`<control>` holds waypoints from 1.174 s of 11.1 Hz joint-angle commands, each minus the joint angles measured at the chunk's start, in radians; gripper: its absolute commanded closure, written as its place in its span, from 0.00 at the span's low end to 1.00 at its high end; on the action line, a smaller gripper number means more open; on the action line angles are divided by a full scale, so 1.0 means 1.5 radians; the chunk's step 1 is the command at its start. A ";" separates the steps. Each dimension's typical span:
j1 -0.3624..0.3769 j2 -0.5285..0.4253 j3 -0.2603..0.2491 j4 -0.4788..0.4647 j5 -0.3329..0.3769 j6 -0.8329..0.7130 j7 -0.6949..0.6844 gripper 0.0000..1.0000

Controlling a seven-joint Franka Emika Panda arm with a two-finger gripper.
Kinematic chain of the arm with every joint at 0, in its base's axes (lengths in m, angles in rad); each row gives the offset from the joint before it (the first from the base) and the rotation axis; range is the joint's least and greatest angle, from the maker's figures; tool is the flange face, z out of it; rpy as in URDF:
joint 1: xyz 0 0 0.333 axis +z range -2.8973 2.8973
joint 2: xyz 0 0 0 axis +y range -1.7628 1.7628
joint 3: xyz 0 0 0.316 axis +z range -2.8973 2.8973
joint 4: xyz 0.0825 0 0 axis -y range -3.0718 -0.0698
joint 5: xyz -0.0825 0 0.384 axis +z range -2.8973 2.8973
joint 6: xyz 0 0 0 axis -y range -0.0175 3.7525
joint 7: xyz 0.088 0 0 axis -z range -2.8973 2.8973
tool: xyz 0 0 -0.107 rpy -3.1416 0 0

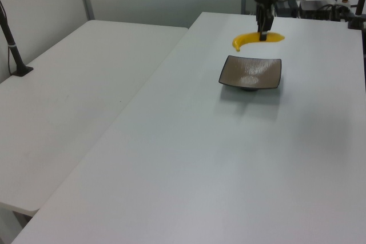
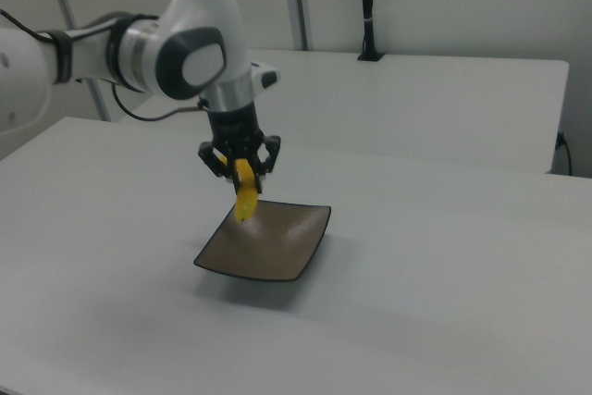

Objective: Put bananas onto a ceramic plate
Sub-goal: 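Lift the banana and carry it over the brown plate, then lower the banana onto the plate and open the gripper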

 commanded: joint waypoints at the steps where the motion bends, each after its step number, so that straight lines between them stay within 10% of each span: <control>1: -0.006 0.038 0.002 -0.034 0.002 0.098 -0.014 1.00; 8: -0.006 0.099 -0.006 -0.059 -0.017 0.144 -0.014 0.98; 11: -0.006 0.080 -0.038 -0.055 -0.016 0.125 -0.001 0.00; 13: -0.003 0.049 -0.038 -0.047 -0.015 0.102 0.000 0.00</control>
